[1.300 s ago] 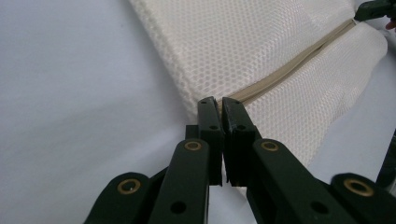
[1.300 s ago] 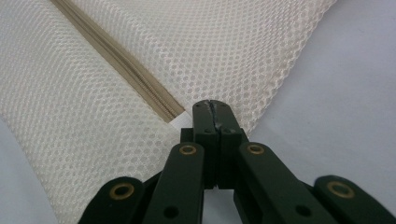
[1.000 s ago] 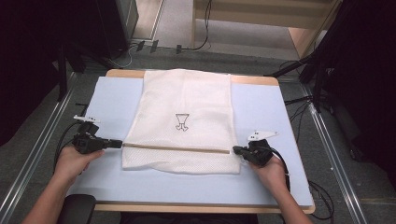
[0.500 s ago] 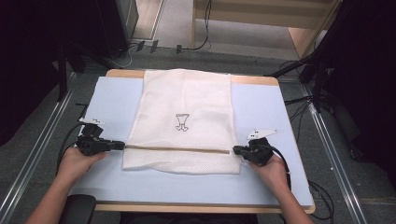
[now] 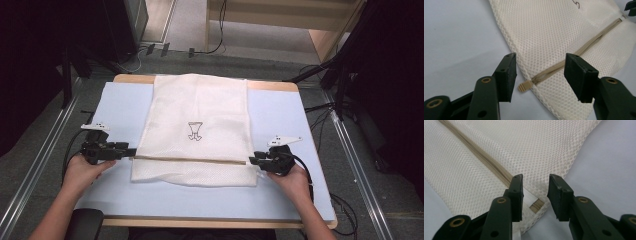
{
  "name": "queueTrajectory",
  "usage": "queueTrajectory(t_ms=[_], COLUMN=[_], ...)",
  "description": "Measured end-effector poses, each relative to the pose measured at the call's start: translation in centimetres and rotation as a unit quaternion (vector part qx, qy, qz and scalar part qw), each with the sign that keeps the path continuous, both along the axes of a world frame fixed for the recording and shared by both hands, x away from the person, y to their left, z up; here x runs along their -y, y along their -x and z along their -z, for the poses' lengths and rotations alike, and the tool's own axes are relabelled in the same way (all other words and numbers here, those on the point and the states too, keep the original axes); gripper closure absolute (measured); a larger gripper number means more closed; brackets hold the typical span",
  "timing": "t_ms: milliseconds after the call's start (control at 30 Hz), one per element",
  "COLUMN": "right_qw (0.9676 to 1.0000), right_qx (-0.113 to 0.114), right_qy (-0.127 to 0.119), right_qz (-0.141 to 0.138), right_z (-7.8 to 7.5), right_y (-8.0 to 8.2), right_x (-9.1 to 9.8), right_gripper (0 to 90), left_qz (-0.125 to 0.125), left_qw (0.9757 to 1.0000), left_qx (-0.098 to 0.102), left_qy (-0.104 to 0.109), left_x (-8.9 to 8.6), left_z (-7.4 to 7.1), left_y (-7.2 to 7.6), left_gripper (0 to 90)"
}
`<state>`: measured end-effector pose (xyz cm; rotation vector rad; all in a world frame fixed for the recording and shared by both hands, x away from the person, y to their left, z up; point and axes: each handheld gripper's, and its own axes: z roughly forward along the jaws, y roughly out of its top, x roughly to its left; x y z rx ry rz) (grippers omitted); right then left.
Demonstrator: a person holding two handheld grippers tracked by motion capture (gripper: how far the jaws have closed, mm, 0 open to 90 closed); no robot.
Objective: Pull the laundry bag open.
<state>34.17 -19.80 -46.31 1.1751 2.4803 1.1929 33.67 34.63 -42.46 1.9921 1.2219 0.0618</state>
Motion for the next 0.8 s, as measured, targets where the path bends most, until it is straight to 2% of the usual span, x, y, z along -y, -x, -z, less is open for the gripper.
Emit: queueTrajectory(t_ms=[133, 333, 567, 600, 667, 800], right_qw=[1.0, 0.9995, 0.9986, 0.9982, 0.9974, 0.9947], right_qx=[0.005, 0.015, 0.023, 0.028, 0.031, 0.032], right_qy=[-0.007, -0.017, -0.022, -0.024, -0.029, -0.046], right_qz=[0.005, 0.02, 0.042, 0.048, 0.059, 0.086], right_z=[-0.3, -0.9, -1.5, -1.6, -1.7, -1.8], right_y=[0.0, 0.0, -0.1, -0.2, -0.3, -0.5], right_x=[0.2, 0.6, 2.1, 2.5, 3.1, 4.6], right_gripper=[60.8, 50.3, 48.0, 46.9, 43.9, 39.0], left_qz=[-0.008, -0.026, -0.047, -0.049, -0.051, -0.071], left_qw=[0.9998, 0.9991, 0.9979, 0.9977, 0.9977, 0.9962], left_qx=[0.016, 0.029, 0.042, 0.044, 0.045, 0.049], left_qy=[-0.001, -0.016, -0.015, -0.016, -0.005, -0.005], left_x=[0.1, 0.4, 0.3, 0.2, -0.1, -0.9], left_z=[-0.4, -1.0, -1.2, -1.2, -1.0, -0.7], left_y=[-0.2, -0.9, -1.9, -2.1, -2.4, -2.9], left_gripper=[39.7, 36.9, 35.4, 35.2, 35.3, 35.6])
